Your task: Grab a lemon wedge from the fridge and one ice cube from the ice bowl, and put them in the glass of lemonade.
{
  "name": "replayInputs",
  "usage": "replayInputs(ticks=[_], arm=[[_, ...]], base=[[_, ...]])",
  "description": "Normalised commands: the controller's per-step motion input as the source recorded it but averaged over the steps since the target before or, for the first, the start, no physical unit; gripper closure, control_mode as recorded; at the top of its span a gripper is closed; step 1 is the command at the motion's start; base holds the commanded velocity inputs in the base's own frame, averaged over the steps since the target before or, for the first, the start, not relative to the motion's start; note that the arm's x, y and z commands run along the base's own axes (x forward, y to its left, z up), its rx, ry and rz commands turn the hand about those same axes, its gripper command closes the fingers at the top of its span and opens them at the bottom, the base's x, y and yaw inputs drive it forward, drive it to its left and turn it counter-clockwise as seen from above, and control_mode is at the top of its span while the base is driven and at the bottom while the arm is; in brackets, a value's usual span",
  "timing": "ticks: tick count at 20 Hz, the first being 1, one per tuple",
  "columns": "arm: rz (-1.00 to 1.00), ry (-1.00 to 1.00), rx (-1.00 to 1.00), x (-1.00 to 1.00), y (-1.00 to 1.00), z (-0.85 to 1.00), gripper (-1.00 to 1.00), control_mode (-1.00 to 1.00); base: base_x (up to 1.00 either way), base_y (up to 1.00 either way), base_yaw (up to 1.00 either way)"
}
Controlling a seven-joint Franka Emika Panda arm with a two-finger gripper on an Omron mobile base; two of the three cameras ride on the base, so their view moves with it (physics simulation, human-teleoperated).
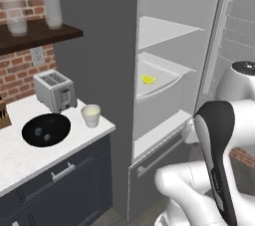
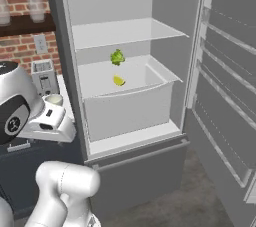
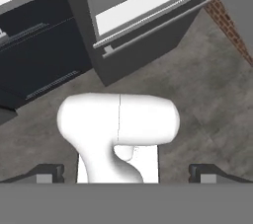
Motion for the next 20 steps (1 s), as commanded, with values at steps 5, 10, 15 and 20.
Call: replayInputs(ticks=[5,10,15,20], arm=[[0.00,0.00,0.00,0.00,0.00,0.00,-1.00,1.00],[0.00,0.00,0.00,0.00,0.00,0.00,-1.00,1.00],[0.00,0.00,0.00,0.00,0.00,0.00,-1.00,1.00],[0.00,0.00,0.00,0.00,0.00,0.00,-1.00,1.00]], base=[[0.37,-0.87,0.28],[0.48,-0.79,0.50],[0.30,-0.47,0.50],[0.00,-0.09,0.37]])
